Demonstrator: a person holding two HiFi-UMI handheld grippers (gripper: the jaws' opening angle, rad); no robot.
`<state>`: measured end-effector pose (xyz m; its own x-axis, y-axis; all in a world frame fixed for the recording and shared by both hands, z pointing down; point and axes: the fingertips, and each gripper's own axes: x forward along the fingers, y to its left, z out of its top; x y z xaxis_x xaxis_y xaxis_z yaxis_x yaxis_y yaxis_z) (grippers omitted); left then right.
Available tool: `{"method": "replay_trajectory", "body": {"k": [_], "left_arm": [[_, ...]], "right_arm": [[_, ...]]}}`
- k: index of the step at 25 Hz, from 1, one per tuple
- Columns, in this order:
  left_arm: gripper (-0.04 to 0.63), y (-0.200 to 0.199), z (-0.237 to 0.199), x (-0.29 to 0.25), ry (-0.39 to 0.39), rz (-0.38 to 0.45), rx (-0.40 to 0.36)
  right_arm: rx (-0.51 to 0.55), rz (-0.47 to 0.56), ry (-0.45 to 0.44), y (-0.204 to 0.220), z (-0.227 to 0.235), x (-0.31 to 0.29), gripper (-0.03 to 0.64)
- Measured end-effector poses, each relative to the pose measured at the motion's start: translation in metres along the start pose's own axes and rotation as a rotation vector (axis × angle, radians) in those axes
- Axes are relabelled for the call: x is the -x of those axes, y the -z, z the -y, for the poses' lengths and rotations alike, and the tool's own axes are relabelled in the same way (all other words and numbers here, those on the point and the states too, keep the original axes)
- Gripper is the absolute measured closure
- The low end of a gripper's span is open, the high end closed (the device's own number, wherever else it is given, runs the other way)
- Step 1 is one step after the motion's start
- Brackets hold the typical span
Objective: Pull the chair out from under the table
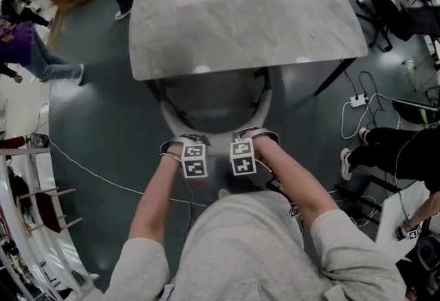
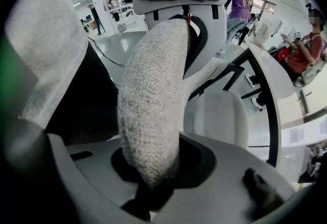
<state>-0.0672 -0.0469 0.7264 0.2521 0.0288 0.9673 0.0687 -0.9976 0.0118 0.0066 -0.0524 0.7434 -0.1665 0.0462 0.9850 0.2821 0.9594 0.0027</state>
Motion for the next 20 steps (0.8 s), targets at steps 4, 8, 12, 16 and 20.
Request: {"method": "replay_trajectory", "body": {"k": [4, 8, 12, 16, 20], "left_arm": [[0.514, 0.002, 0.005, 0.002, -0.005, -0.002, 0.002], [0.515, -0.002, 0.011, 0.002, -0.005, 0.003, 0.016], [0.515, -0.004, 0.018, 0.002, -0.001, 0.003, 0.011], [0.514, -0.005, 0.032, 0.0, 0.009, 0.001, -0.006], [0.514, -0.008, 0.046, -0.001, 0.014, -0.002, -0.01]], "right_arm": [[0.0, -0.003, 0.009, -0.003, -0.004, 0.001, 0.537], [0.008, -0.007, 0.006, -0.001, -0.008, 0.002, 0.537], [0.0, -0.01, -0.002, -0.002, -0.016, 0.003, 0.537], [-0.016, -0.005, -0.003, -0.006, -0.032, 0.001, 0.537], [-0.02, -0.008, -0.006, -0.007, -0.046, 0.0, 0.537]]}}
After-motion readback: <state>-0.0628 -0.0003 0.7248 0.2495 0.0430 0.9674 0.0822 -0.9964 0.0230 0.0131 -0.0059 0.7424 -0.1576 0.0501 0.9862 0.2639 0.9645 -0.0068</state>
